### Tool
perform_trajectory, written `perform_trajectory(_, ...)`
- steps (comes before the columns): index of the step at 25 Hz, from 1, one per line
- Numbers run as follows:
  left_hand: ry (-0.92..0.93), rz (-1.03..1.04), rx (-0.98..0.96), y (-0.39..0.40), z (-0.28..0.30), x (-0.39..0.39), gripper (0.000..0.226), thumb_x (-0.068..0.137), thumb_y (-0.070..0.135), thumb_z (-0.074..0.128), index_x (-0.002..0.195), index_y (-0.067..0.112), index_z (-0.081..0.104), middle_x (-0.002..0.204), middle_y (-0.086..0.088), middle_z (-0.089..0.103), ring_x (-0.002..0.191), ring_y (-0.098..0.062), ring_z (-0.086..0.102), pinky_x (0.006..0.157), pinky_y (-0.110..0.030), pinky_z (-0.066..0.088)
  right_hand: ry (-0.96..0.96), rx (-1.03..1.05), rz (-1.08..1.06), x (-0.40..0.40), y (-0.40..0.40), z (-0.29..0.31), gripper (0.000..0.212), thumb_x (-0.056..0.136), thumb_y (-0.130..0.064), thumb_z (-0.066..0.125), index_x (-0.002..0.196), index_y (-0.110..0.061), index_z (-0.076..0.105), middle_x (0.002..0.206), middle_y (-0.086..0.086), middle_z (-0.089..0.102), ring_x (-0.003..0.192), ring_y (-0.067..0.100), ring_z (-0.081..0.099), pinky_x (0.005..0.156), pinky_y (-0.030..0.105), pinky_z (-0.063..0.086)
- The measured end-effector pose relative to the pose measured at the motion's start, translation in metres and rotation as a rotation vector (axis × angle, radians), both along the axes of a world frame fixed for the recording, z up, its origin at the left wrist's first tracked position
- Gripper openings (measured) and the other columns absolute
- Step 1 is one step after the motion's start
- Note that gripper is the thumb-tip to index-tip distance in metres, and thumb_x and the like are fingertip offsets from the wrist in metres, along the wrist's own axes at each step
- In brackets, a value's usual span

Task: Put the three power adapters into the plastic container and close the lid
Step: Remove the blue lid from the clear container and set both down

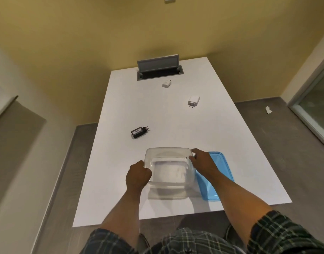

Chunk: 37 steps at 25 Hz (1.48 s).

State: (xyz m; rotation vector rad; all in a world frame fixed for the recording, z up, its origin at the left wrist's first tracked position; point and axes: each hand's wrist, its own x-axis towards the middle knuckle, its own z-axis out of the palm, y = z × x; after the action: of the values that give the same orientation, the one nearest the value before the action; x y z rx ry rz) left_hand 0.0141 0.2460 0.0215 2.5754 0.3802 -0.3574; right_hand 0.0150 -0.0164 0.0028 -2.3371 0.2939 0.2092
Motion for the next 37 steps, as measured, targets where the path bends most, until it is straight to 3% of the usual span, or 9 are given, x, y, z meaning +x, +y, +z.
perform_trajectory(6, 0.036, -0.017, -0.007, 0.007, -0.005, -0.008, 0.019, 0.076, 0.012, 0.049, 0.088, 0.005, 0.062, 0.086, -0.009, 0.066, 0.081, -0.035, 0.065, 0.069, -0.032, 0.052, 0.046, -0.05, 0.045, 0.0, 0.011, -0.008, 0.033, 0.101, -0.018, 0.049, 0.13, -0.005, 0.058, 0.11, 0.016, 0.071, 0.108, 0.032, 0.064, 0.09, 0.035, 0.047)
perform_trajectory(11, 0.052, -0.052, 0.007, 0.008, -0.007, -0.011, 0.018, 0.078, 0.012, 0.05, 0.087, 0.002, 0.062, 0.086, -0.011, 0.067, 0.083, -0.035, 0.066, 0.072, -0.037, 0.056, 0.098, -0.109, 0.093, -0.002, 0.012, -0.012, 0.038, 0.101, -0.011, 0.044, 0.139, -0.007, 0.05, 0.129, 0.017, 0.063, 0.12, 0.033, 0.057, 0.096, 0.035, 0.045)
perform_trajectory(18, 0.074, -0.112, 0.054, 0.011, -0.017, -0.015, 0.013, 0.08, 0.014, 0.048, 0.088, 0.011, 0.058, 0.088, -0.004, 0.067, 0.082, -0.028, 0.062, 0.076, -0.035, 0.055, 0.134, -0.157, 0.143, 0.002, 0.009, -0.016, 0.044, 0.102, -0.007, 0.043, 0.145, -0.005, 0.043, 0.133, 0.019, 0.06, 0.124, 0.033, 0.054, 0.099, 0.036, 0.043)
perform_trajectory(22, 0.074, -0.112, 0.051, 0.013, -0.019, -0.012, 0.019, 0.079, 0.014, 0.047, 0.088, 0.005, 0.061, 0.085, -0.008, 0.068, 0.083, -0.032, 0.065, 0.073, -0.036, 0.055, 0.121, -0.163, 0.158, 0.004, 0.009, -0.018, 0.043, 0.102, -0.008, 0.044, 0.146, -0.003, 0.042, 0.136, 0.019, 0.059, 0.127, 0.033, 0.053, 0.101, 0.035, 0.042)
perform_trajectory(26, 0.091, -0.143, 0.067, 0.015, -0.023, -0.012, 0.008, 0.078, 0.016, 0.047, 0.072, 0.011, 0.05, 0.077, -0.004, 0.061, 0.075, -0.028, 0.056, 0.065, -0.032, 0.046, 0.135, -0.141, 0.161, 0.007, 0.009, -0.018, 0.044, 0.103, -0.008, 0.045, 0.146, -0.004, 0.043, 0.138, 0.019, 0.057, 0.128, 0.032, 0.053, 0.102, 0.033, 0.041)
perform_trajectory(29, 0.108, -0.159, 0.077, 0.018, -0.027, -0.013, 0.014, 0.079, 0.016, 0.046, 0.066, 0.014, 0.043, 0.073, -0.003, 0.058, 0.071, -0.026, 0.053, 0.061, -0.029, 0.042, 0.132, -0.14, 0.167, 0.007, 0.009, -0.018, 0.048, 0.103, -0.011, 0.046, 0.15, -0.007, 0.039, 0.143, 0.016, 0.054, 0.132, 0.029, 0.05, 0.105, 0.03, 0.039)
perform_trajectory(32, 0.088, -0.17, 0.129, 0.019, -0.029, -0.01, 0.021, 0.088, 0.022, 0.045, 0.078, 0.012, 0.06, 0.084, -0.004, 0.067, 0.082, -0.03, 0.064, 0.074, -0.032, 0.049, 0.126, -0.165, 0.151, 0.009, 0.009, -0.019, 0.037, 0.102, -0.016, 0.048, 0.138, -0.006, 0.052, 0.125, 0.016, 0.066, 0.115, 0.03, 0.061, 0.096, 0.034, 0.047)
perform_trajectory(34, 0.019, -0.21, 0.266, 0.021, -0.028, -0.007, 0.035, 0.096, 0.031, 0.04, 0.089, 0.015, 0.071, 0.091, -0.002, 0.073, 0.092, -0.029, 0.069, 0.081, -0.033, 0.048, 0.13, -0.185, 0.116, 0.011, 0.009, -0.018, 0.033, 0.102, -0.024, 0.049, 0.129, -0.007, 0.057, 0.112, 0.015, 0.07, 0.106, 0.03, 0.063, 0.089, 0.037, 0.051)
perform_trajectory(37, -0.138, -0.237, 0.32, 0.027, -0.029, 0.001, 0.04, 0.102, 0.036, 0.038, 0.102, 0.017, 0.073, 0.103, -0.003, 0.075, 0.103, -0.027, 0.07, 0.087, -0.035, 0.051, 0.085, -0.269, 0.055, 0.013, 0.013, -0.015, 0.043, 0.101, -0.04, 0.048, 0.131, -0.009, 0.055, 0.118, 0.011, 0.065, 0.112, 0.029, 0.06, 0.092, 0.041, 0.05)
